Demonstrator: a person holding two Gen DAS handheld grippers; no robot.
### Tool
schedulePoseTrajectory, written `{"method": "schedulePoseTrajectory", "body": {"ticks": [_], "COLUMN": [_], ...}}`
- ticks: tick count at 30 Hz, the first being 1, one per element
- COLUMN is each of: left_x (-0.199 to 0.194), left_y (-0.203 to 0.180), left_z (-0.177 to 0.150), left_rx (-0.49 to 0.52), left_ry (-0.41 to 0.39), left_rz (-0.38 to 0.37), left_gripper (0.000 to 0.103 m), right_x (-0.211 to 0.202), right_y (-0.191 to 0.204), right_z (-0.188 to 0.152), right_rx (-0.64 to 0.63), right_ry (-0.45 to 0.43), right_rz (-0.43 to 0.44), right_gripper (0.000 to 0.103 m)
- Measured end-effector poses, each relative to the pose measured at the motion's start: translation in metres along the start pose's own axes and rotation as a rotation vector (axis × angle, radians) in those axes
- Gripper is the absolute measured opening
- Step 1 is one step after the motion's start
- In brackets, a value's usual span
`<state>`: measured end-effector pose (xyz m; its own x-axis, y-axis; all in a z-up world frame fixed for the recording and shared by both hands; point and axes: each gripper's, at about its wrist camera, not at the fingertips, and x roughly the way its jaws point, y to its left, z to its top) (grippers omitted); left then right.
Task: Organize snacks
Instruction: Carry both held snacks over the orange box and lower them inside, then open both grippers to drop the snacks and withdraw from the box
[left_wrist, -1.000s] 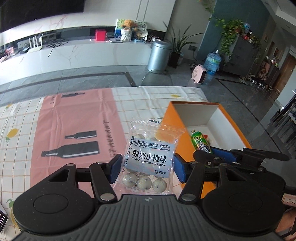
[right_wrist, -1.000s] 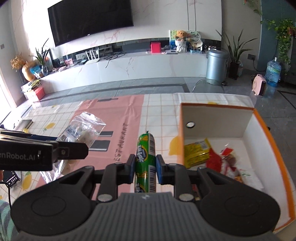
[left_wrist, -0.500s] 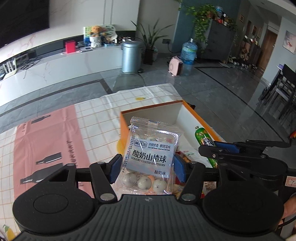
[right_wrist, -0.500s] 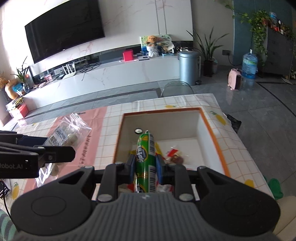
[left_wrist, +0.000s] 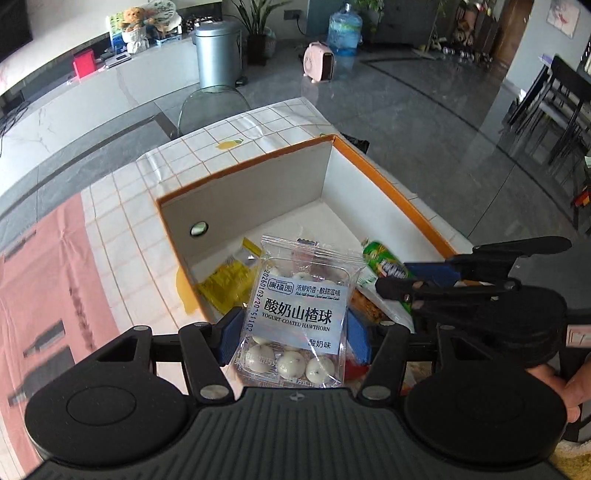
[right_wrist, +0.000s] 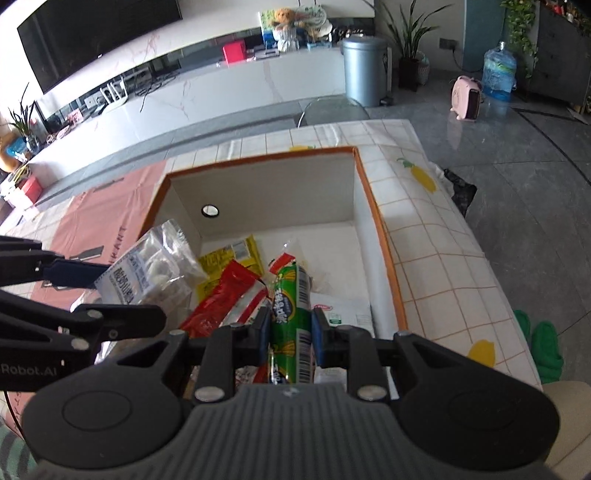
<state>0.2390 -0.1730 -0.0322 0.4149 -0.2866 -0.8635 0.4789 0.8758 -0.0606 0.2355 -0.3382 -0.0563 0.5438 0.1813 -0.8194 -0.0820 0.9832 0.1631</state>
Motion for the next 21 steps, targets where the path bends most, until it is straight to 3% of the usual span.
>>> {"method": "schedulePoseTrajectory", "body": {"ticks": [12,16,21], "left_x": [0.058,0.071,0.077], "left_y": [-0.004,-0.010,-0.006], "left_z": [0.030,0.029,0.027], "left_rx": [0.132,0.195,0.183], "left_ry": [0.088,0.093,0.104], "left_rz": [0.074,0.135,0.118], "left_gripper": [0.067,0.067,0.068], "right_x": [0.058,0.068,0.076], "right_y": [-0.002,0.003,0.009], "right_z": [0.023,0.021,0.016], "right_rx": [-0.130,-0.158,-0.196], "right_ry": [0.088,0.108,0.122], "right_rz": [-0.042,-0.061,-0.088], "right_gripper": [0.020,0.019,0.020]}}
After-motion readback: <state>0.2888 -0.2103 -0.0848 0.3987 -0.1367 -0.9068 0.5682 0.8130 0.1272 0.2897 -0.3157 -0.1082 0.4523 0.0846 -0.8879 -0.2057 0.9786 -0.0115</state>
